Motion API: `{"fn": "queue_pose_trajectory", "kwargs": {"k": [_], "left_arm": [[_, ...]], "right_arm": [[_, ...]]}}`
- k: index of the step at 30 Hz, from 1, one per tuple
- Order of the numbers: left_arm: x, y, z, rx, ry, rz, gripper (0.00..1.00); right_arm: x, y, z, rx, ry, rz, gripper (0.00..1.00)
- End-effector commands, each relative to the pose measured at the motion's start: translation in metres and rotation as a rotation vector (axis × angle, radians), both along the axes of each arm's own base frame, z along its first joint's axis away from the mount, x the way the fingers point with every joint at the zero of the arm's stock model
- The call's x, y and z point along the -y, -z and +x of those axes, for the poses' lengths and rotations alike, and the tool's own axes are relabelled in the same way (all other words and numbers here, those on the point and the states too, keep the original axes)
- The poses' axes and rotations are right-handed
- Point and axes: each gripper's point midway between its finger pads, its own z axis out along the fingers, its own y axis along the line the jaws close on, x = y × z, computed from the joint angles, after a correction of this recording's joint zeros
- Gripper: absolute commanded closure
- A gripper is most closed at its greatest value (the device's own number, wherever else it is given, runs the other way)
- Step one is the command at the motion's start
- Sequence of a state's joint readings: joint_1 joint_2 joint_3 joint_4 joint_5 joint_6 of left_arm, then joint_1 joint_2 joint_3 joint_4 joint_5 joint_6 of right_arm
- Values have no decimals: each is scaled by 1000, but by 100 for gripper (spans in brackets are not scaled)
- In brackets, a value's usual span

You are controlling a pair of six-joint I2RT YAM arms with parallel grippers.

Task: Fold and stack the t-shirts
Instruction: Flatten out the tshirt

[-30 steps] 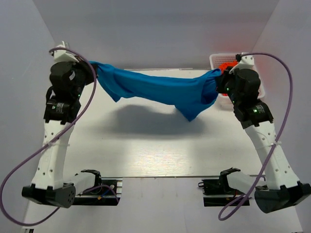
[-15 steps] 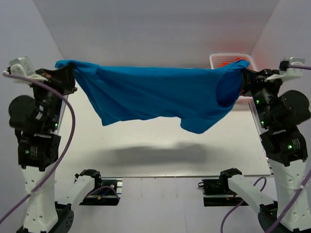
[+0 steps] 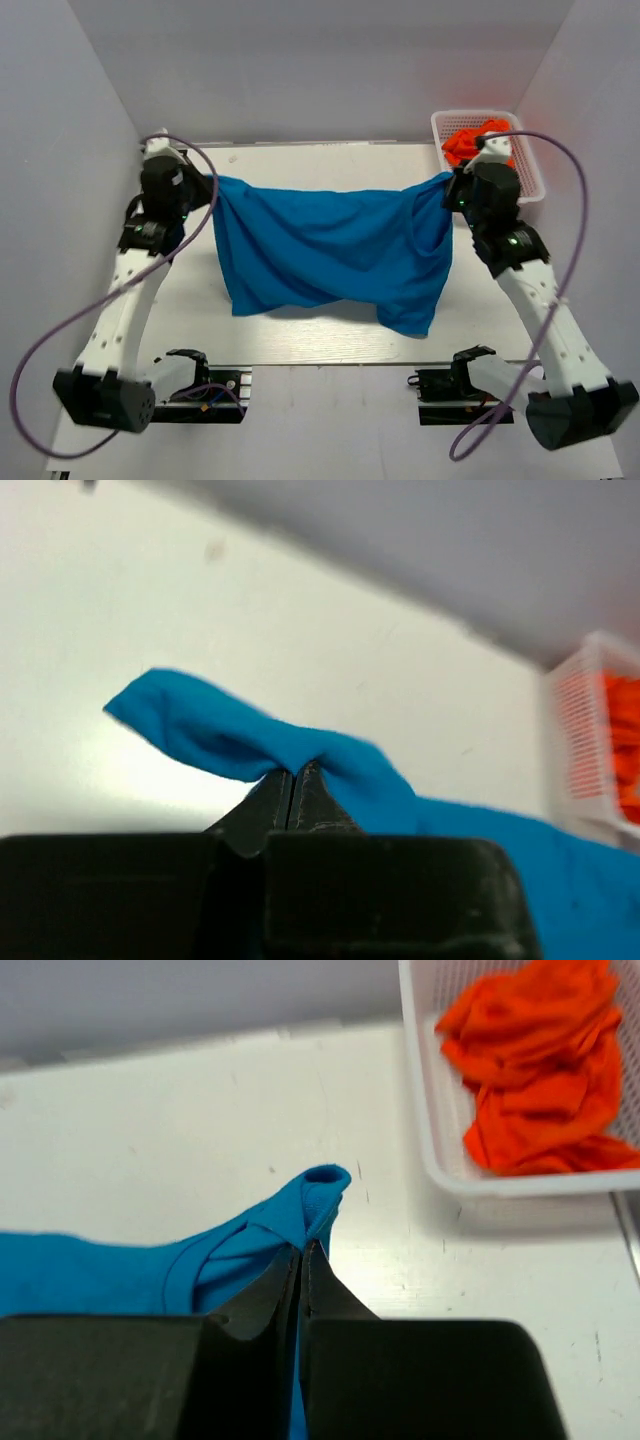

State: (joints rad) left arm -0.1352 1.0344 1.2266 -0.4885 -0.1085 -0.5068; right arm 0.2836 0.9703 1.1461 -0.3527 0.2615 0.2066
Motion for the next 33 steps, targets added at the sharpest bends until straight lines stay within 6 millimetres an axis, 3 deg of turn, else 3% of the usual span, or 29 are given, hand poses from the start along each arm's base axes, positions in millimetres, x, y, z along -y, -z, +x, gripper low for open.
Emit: {"fn": "queue_pose_trajectory", "kwargs": {"k": [1,2,3,5,7,8,9,10,11,12,13,14,15,16,17,19,20,21,22,23,24,25,26,27,28,29,30,32,33], "left_arm": [[3,44,29,-76,-10,-18,100],[4,64,48,-114,-19,-10,100],[2,76,57,-137,-40,-9,100],[0,95,80,-158,-72,-5,100],[5,128,117,-196,-73,1,100],[9,124,135,-178,-55,3,100],[11,133,151,-188,-55,5,100],[15,177,169,-273,-39,30,100],[18,163,192,-241,-39,25,92],[19,172,206,-260,-36,36,76],[20,187,212,-317,-36,45,49],[23,197,237,-331,-36,47,38],[24,201,245,-350,-31,61,26],[28,214,242,-420,-8,60,0],[30,203,250,-406,4,62,0],[30,222,236,-474,16,65,0],[32,224,229,-487,28,60,0],[31,223,221,-494,28,60,0],[28,220,199,-523,28,64,0],[26,218,187,-547,1,41,0],[25,216,172,-573,-8,31,0],[21,212,143,-604,-15,24,0],[27,212,126,-624,-23,-2,0],[25,213,110,-643,-31,-11,0],[23,235,78,-724,-36,-15,0],[25,218,61,-697,-40,-59,0],[26,237,33,-761,-21,-67,0],[28,237,5,-786,-6,-99,1],[31,235,-14,-783,20,-118,4]], "right_arm": [[0,16,33,7,54,9,100],[2,15,44,29,75,4,100],[0,44,61,-44,89,-21,100],[1,64,87,-69,117,-38,100],[-6,76,112,-93,104,-47,100],[-6,99,128,-138,104,-72,100],[-10,92,140,-121,88,-66,100],[-12,120,162,-176,84,-99,100],[-13,126,169,-191,82,-110,100],[-14,105,184,-162,82,-111,95],[-17,140,195,-236,80,-136,79],[-17,142,200,-243,72,-154,66],[-22,128,208,-233,57,-157,52],[-24,145,212,-270,48,-173,48],[-26,146,212,-275,29,-184,45],[-34,141,207,-273,-16,-176,36],[-42,141,199,-277,-63,-161,30],[-46,138,195,-274,-87,-152,18],[-53,139,190,-280,-128,-129,12],[-55,125,180,-259,-143,-112,10],[-58,132,170,-284,-158,-102,10],[-64,135,163,-297,-195,-80,10],[-67,127,149,-291,-206,-55,10],[-68,139,138,-326,-206,-33,10],[-68,135,129,-327,-212,-15,10],[-67,141,116,-352,-207,3,10],[-62,158,105,-400,-179,20,10],[-52,163,85,-435,-118,55,10],[-45,176,72,-477,-94,53,10]]}}
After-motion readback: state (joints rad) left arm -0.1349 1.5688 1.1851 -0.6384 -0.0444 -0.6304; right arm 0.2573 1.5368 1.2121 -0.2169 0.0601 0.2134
